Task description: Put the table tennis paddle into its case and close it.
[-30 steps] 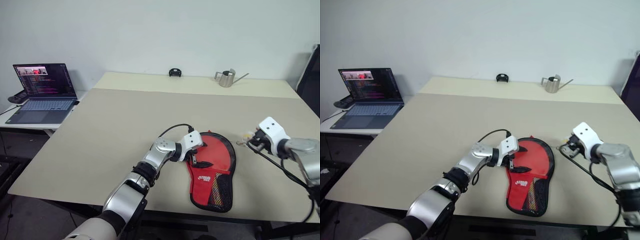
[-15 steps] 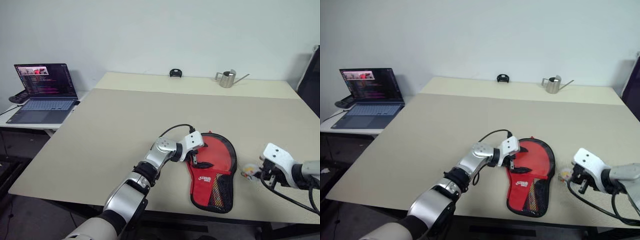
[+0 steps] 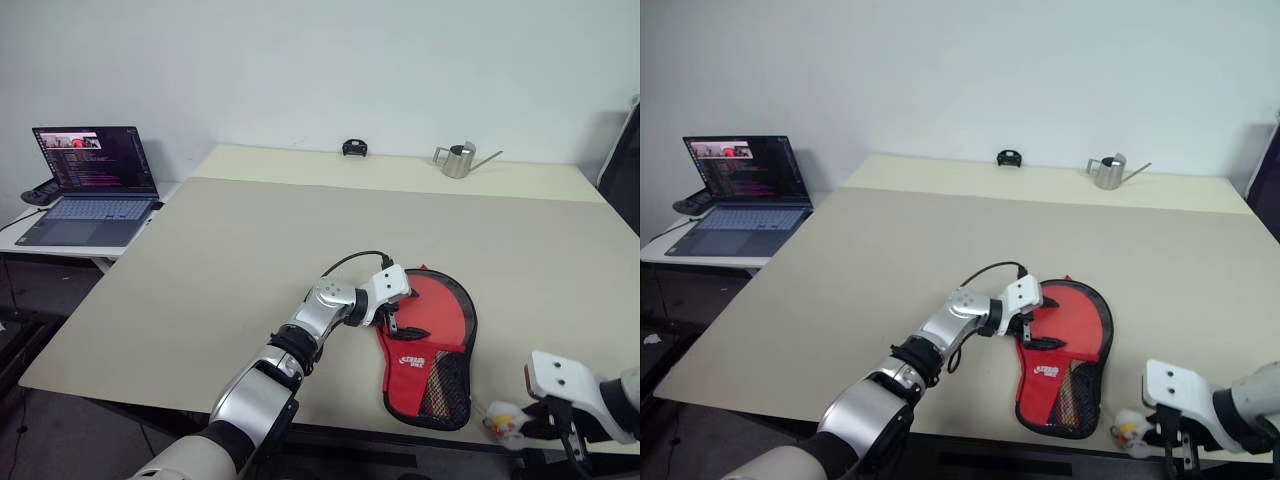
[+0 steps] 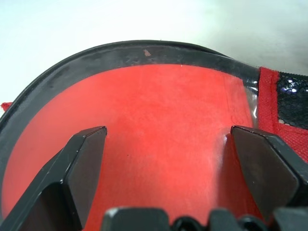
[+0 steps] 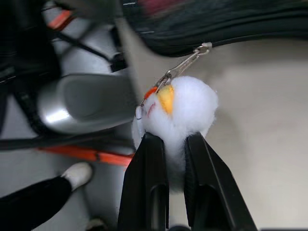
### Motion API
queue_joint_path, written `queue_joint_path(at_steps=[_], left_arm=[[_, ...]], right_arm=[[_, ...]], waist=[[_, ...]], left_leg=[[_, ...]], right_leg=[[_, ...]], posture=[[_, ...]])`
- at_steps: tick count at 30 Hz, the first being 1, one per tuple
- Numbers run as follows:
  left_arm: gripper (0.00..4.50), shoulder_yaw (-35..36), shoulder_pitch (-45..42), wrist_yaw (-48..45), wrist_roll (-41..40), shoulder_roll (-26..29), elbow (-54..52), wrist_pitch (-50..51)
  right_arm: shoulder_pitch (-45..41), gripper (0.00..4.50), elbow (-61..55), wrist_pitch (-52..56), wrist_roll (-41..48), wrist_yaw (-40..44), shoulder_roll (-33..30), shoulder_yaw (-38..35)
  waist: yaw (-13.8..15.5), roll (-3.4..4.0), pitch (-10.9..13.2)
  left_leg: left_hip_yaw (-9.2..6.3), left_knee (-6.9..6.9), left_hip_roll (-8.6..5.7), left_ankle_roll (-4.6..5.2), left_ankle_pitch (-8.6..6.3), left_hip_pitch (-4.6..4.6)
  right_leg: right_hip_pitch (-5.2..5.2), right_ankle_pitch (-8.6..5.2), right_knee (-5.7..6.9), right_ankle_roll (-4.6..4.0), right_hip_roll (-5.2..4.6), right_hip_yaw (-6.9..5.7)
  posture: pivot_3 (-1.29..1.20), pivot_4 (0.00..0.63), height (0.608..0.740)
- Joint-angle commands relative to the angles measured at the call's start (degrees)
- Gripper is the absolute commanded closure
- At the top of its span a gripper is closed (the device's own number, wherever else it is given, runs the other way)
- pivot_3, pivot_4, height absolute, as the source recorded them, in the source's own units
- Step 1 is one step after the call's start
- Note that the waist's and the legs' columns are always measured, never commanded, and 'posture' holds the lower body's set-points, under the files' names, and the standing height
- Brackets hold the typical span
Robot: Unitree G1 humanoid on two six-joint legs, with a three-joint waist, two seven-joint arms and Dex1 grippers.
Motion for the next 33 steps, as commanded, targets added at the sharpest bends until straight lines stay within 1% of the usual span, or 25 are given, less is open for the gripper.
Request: queue_joint_path(at_steps=[1,7,12,16,19,21,22,23,25,32,33], left_arm=[[0.0,-4.9,3.59,-1.08,5.5,0.58,5.71,1.25],[0.0,-4.97,3.46,-1.04,5.61,0.39,5.87,1.13],[0.0,-4.93,3.38,-0.93,5.58,0.16,5.88,1.17],[0.0,-4.88,3.43,-0.85,5.54,0.04,5.79,1.26],[0.0,-4.83,3.41,-0.7,5.54,-0.02,5.89,1.29],[0.0,-4.8,3.42,-0.6,5.52,-0.1,5.9,1.34],[0.0,-4.8,3.44,-0.54,5.52,-0.14,5.9,1.34],[0.0,-4.79,3.45,-0.51,5.51,-0.16,5.9,1.35],[0.0,-4.78,3.49,-0.47,5.5,-0.22,5.88,1.35],[0.0,-4.9,3.63,-0.43,5.56,-0.42,5.87,1.2],[0.0,-4.92,3.65,-0.42,5.58,-0.45,5.88,1.16]], right_arm=[[1.94,4.46,-4.93,-0.64,0.78,0.28,0.32,0.97],[1.2,4.46,-9.68,0.6,1.42,-2.93,1.92,7.51],[-1.83,4.46,-11.31,1.91,1.76,-5.14,2.41,12.37],[-5.19,4.46,-10.62,2.84,1.06,-7.64,3.27,14.72],[-7.02,4.46,-10.14,4.02,2.16,-7.78,3.27,14.35],[-7.6,3.73,-10.16,4.83,3.08,-7.73,3.17,13.81],[-7.66,3.49,-10.38,5.12,3.7,-7.54,3.03,13.47],[-7.84,3.09,-10.63,5.55,4.4,-7.56,3.14,13.12],[-8.09,2.51,-11.2,6.24,5.64,-7.52,3.27,12.3],[-6.84,0.05,-14.08,8.82,11.16,-7.42,3.14,7.71],[-6.42,0.01,-14.56,9.21,11.98,-7.47,3.21,6.76]], waist=[[-0.01,-0.03,-0.04],[-0.03,-0.05,-0.08],[-0.05,-0.08,-0.1],[-0.06,-0.08,-0.12],[-0.07,-0.07,-0.12],[-0.06,-0.07,-0.13],[-0.06,-0.07,-0.13],[-0.06,-0.07,-0.13],[-0.06,-0.06,-0.14],[-0.04,-0.07,-0.15],[-0.02,-0.05,-0.15]], left_leg=[[-0.03,0.0,0.0,0.0,0.0,0.0],[-0.28,0.0,0.02,-0.03,-0.01,0.0],[-0.33,0.0,0.02,-0.06,-0.01,0.0],[-0.38,0.0,0.02,-0.07,-0.01,0.0],[-0.39,0.01,0.02,-0.08,-0.01,0.0],[-0.42,0.01,0.02,-0.08,-0.01,0.0],[-0.42,0.01,0.02,-0.08,-0.01,0.0],[-0.42,0.01,0.02,-0.08,-0.01,-0.01],[-0.42,0.01,0.01,-0.08,-0.01,0.0],[-0.44,0.02,0.01,-0.07,-0.01,0.0],[-0.45,0.02,0.01,-0.06,-0.02,0.0]], right_leg=[[0.01,0.0,0.0,0.0,0.0,-0.03],[0.13,-0.01,-0.07,0.01,0.0,-0.33],[0.18,-0.01,-0.13,0.01,-0.01,-0.39],[0.21,-0.02,-0.17,0.01,-0.01,-0.44],[0.22,-0.01,-0.18,0.01,-0.01,-0.45],[0.23,-0.01,-0.18,0.01,-0.01,-0.47],[0.23,-0.01,-0.18,0.01,-0.01,-0.47],[0.24,-0.01,-0.18,0.01,-0.02,-0.47],[0.25,-0.01,-0.18,0.01,-0.02,-0.48],[0.3,-0.01,-0.2,0.01,-0.02,-0.5],[0.32,-0.01,-0.22,0.01,-0.03,-0.51]], posture=[[0.0,0.15,0.74],[0.0,0.15,0.74],[0.0,0.15,0.74],[0.0,0.15,0.74],[0.0,0.15,0.74],[0.0,0.15,0.74],[0.0,0.15,0.74],[0.0,0.15,0.74],[0.0,0.15,0.74],[0.0,0.15,0.74],[0.0,0.15,0.74]])
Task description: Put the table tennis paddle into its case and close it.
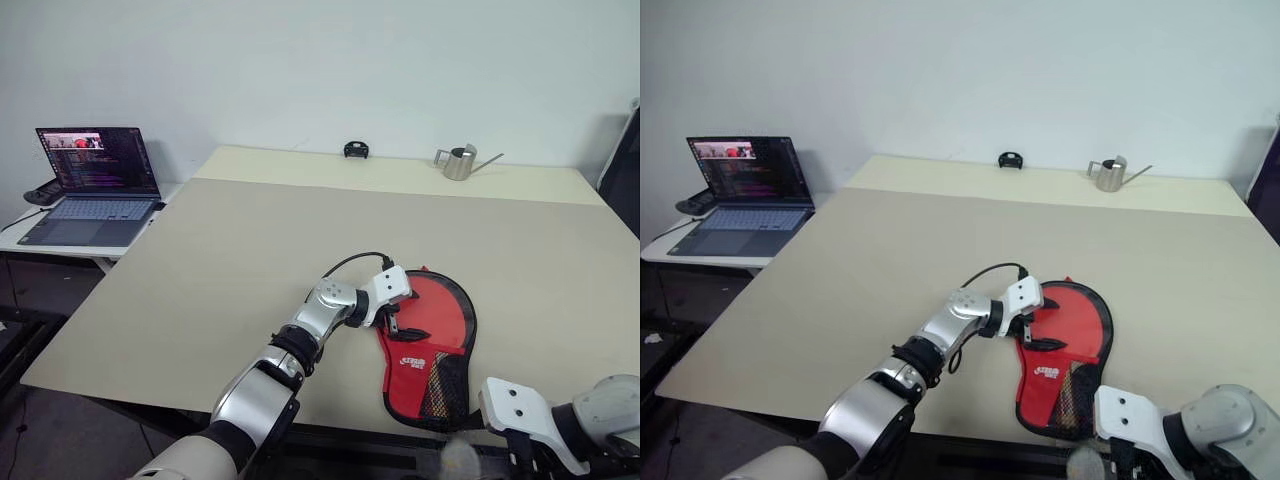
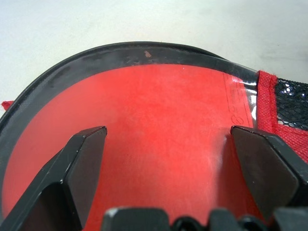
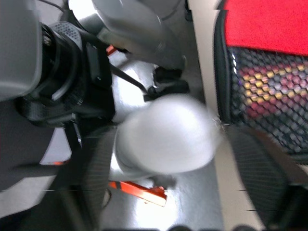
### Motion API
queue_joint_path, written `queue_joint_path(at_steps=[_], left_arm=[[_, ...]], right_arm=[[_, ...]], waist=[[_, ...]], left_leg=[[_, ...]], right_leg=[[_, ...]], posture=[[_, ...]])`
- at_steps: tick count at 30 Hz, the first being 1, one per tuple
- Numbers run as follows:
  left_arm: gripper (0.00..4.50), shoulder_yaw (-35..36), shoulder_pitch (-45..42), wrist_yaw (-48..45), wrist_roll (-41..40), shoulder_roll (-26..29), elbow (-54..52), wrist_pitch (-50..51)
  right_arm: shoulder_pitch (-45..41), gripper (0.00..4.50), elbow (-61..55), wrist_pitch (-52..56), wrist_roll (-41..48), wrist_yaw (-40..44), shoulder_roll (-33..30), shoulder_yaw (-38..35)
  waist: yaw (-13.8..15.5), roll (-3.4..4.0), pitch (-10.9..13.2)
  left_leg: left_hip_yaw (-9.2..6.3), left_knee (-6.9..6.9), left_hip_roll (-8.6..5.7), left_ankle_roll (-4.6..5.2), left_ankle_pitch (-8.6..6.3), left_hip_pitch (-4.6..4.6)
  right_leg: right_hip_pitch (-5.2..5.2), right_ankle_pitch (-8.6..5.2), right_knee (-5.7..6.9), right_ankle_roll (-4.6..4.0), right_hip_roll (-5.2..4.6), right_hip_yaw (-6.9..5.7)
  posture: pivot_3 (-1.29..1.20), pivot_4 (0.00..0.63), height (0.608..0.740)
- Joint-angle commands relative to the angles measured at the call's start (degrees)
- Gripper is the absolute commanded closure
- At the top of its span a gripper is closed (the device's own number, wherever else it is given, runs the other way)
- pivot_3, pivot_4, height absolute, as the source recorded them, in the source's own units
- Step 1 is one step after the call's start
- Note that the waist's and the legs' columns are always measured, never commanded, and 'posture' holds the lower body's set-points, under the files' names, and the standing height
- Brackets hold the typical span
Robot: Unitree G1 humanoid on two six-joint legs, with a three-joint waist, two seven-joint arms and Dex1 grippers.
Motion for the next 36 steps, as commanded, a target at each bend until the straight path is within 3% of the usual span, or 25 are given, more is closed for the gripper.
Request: queue_joint_path(at_steps=[1,6,13,17,22,26,36], left_arm=[[0.0,-4.91,3.69,-0.66,5.37,-0.07,5.36,1.25],[0.0,-4.38,3.59,-0.68,4.83,-0.33,5.0,0.7],[0.0,-1.15,3.95,-3.78,0.38,0.88,-1.26,-0.55],[0.0,1.31,7.06,-8.61,-4.48,4.83,-13.52,1.84],[0.0,5.12,12.26,-11.49,-11.53,12.42,-32.28,10.45],[0.0,12.14,15.48,-7.46,-17.36,18.29,-43.1,19.63],[0.0,25.39,31.69,4.75,-23.66,27.75,-62.98,29.92]], right_arm=[[1.29,0.01,-3.59,1.69,4.22,0.44,0.23,-5.08],[-1.86,0.01,-2.21,4.82,11.39,-1.27,2.86,-12.02],[-12.79,0.01,6.18,6.06,13.83,-6.05,6.21,-8.87],[-20.8,0.01,15.26,-1.52,7.05,-10.19,10.93,-4.3],[-24.92,0.01,24.17,-5.89,5.23,-10.88,16.06,-3.05],[-26.65,0.01,31.47,-16.92,0.63,-12.09,21.93,-3.14],[-37.62,0.01,54.32,-26.63,-2.87,-4.97,23.48,-1.51]], waist=[[0.01,0.02,-0.03],[-0.02,-0.01,-0.04],[-0.13,0.17,-0.14],[-0.74,0.25,-0.01],[-1.31,0.62,0.56],[-1.35,0.73,0.66],[-1.82,0.93,0.84]], left_leg=[[-0.01,0.0,0.0,0.0,0.0,0.0],[-0.1,-0.02,0.0,0.02,-0.01,0.1],[-0.14,-0.07,0.0,0.02,-0.01,0.06],[-0.11,-0.09,0.0,-0.01,0.0,-0.1],[-0.05,-0.06,0.01,-0.23,0.14,-0.41],[-0.04,-0.01,0.01,-0.24,0.14,-0.43],[0.1,0.02,0.03,-0.23,0.13,-0.29]], right_leg=[[0.02,0.0,-0.02,0.0,0.0,-0.02],[0.24,0.01,-0.2,0.0,0.0,-0.11],[0.22,0.04,-0.31,0.0,0.0,-0.12],[0.01,0.05,-0.34,-0.02,0.0,-0.07],[-0.43,0.04,-0.1,-0.07,0.0,0.03],[-0.47,0.01,0.06,-0.13,-0.03,0.04],[-0.56,-0.02,0.34,-0.19,-0.03,0.23]], posture=[[0.0,0.15,0.74],[0.0,0.15,0.74],[0.0,0.15,0.74],[0.0,0.15,0.74],[0.0,0.15,0.74],[0.0,0.15,0.74],[0.0,0.15,0.74]])
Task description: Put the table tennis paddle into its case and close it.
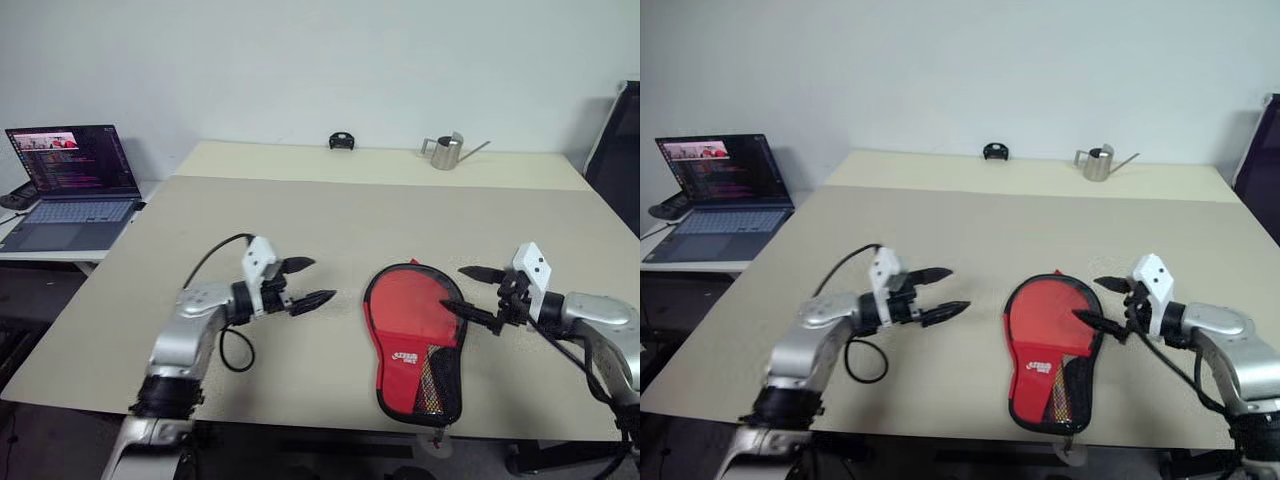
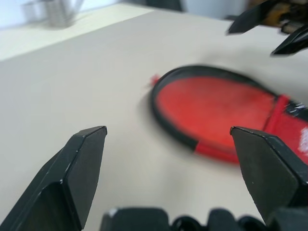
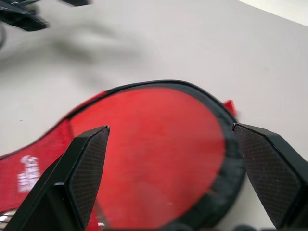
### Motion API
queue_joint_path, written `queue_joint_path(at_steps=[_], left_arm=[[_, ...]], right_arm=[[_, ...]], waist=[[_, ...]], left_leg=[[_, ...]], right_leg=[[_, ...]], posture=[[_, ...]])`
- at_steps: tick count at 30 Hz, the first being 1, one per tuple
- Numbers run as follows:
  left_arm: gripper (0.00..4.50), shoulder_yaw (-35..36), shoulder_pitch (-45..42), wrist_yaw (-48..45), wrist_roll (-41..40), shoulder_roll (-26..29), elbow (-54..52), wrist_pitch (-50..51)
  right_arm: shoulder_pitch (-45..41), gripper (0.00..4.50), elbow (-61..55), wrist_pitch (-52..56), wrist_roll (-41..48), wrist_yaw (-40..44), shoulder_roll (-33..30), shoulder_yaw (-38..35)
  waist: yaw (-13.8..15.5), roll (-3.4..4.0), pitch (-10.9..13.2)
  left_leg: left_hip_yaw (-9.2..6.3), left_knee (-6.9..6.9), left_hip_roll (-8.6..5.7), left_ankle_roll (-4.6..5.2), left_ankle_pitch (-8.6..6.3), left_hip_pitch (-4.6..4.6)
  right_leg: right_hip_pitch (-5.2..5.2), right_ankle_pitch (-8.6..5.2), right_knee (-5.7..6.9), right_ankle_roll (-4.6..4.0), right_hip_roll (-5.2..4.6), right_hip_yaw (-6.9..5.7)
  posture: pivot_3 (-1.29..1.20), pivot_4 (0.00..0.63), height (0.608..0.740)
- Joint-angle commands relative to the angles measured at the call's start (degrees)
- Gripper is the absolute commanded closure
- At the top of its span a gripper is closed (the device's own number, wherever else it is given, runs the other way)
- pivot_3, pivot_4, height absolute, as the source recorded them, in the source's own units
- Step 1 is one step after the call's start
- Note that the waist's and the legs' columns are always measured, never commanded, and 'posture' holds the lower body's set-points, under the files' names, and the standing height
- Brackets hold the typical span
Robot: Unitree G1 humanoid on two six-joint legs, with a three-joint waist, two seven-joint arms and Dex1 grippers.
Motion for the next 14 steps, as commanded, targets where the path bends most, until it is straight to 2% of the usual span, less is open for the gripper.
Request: queue_joint_path(at_steps=[1,7,14], left_arm=[[0.0,4.73,5.63,4.8,-3.1,1.75,-11.35,2.48],[0.0,3.22,8.89,11.22,-1.52,2.12,-17.51,3.97],[0.0,3.04,10.28,12.93,-0.7,2.96,-13.85,1.09]], right_arm=[[-6.83,0.01,10.67,-6.81,-3.23,3.35,-0.2,0.28],[-20.76,0.01,34.46,-17.91,-9.62,7.16,-0.49,1.91],[-23.37,0.01,37.54,-18.81,-11.79,10.7,-0.59,3.23]], waist=[[0.01,0.03,0.05],[0.67,0.19,0.18],[0.23,0.23,0.21]], left_leg=[[0.02,0.0,0.0,0.0,0.0,0.0],[0.09,0.02,0.0,-0.02,0.01,0.01],[0.16,-0.05,0.02,-0.07,0.03,-0.12]], right_leg=[[-0.02,0.0,0.01,0.0,0.0,0.04],[-0.03,0.01,0.05,-0.02,-0.02,0.07],[-0.16,-0.03,0.0,-0.09,-0.02,0.1]], posture=[[0.0,0.15,0.74],[0.0,0.15,0.74],[0.0,0.15,0.74]])
